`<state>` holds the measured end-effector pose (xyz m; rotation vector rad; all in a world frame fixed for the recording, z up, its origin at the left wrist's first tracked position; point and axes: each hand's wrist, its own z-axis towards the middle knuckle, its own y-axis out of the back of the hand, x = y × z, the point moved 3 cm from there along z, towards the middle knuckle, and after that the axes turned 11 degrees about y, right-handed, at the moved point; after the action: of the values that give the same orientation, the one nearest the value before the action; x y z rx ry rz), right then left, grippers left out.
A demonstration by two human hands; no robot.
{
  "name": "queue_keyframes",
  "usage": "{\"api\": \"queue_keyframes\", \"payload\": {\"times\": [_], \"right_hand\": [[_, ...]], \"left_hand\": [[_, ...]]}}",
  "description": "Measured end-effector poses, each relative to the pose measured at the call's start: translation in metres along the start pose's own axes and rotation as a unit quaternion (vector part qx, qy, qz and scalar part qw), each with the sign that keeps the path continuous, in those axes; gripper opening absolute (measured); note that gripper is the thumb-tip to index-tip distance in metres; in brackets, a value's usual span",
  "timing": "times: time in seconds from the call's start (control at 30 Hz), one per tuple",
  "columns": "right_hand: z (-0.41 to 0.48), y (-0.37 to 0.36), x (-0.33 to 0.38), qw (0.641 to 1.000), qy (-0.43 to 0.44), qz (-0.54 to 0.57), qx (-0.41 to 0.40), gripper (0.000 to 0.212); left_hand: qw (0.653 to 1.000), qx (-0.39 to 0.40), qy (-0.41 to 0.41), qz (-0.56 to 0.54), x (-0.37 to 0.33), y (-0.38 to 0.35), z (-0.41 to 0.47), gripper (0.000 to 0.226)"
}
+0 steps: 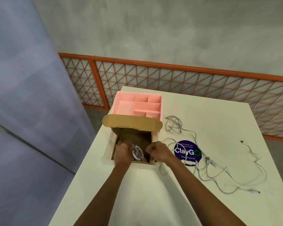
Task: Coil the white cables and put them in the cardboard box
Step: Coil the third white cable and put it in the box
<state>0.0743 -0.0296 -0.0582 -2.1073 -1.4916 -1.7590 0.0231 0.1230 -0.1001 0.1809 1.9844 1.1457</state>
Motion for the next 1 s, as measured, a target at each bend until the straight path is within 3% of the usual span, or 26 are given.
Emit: {"api": "queue_keyframes", "payload": {"times": [0.07, 0.13, 0.23, 0.3, 0.4, 0.47, 0.53, 0.67, 0.77, 0.87, 1.0], "right_hand": [[-0.011, 0.021, -0.006, 0.998, -0.006, 0.039, 0.043, 0.022], [-0.017, 0.041, -0.017, 0.998, -0.012, 0.042, 0.036, 0.019], [-0.013, 0.071, -0.042, 0.988, -0.009, -0.029, -0.150, 0.015], [-0.013, 0.080, -0.054, 0.971, -0.023, -0.117, -0.207, 0.020], [-0.008, 0.071, -0.075, 0.982, -0.074, -0.126, -0.119, 0.036], [-0.009, 0.067, -0.085, 0.988, -0.082, -0.090, -0.090, 0.034], [-0.018, 0.071, -0.088, 0.990, -0.060, -0.043, -0.120, 0.028], [-0.048, 0.096, -0.069, 0.986, 0.011, 0.017, -0.167, 0.032], [-0.072, 0.123, -0.052, 0.975, 0.054, 0.065, -0.207, 0.029], [-0.092, 0.149, -0.036, 0.972, 0.083, 0.079, -0.204, 0.028], [-0.117, 0.174, -0.021, 0.973, 0.111, 0.094, -0.178, 0.025]], "left_hand": [[0.998, -0.006, -0.058, -0.024, -0.011, -0.001, -0.014, 0.026], [0.995, 0.019, -0.096, -0.029, -0.024, -0.005, -0.027, 0.027], [0.988, 0.043, -0.149, -0.019, -0.046, -0.013, -0.046, 0.025], [0.984, 0.064, -0.165, -0.034, -0.058, -0.020, -0.056, 0.023], [0.978, 0.105, -0.170, -0.058, -0.070, -0.034, -0.063, 0.021], [0.975, 0.127, -0.170, -0.065, -0.076, -0.044, -0.067, 0.017], [0.975, 0.135, -0.171, -0.048, -0.083, -0.052, -0.071, 0.017], [0.970, 0.154, -0.190, -0.003, -0.095, -0.062, -0.073, 0.038], [0.971, 0.122, -0.204, 0.019, -0.109, -0.058, -0.078, 0.044], [0.976, 0.095, -0.195, -0.027, -0.128, -0.050, -0.083, 0.043], [0.963, 0.122, -0.194, -0.143, -0.162, -0.035, -0.102, 0.041]]}}
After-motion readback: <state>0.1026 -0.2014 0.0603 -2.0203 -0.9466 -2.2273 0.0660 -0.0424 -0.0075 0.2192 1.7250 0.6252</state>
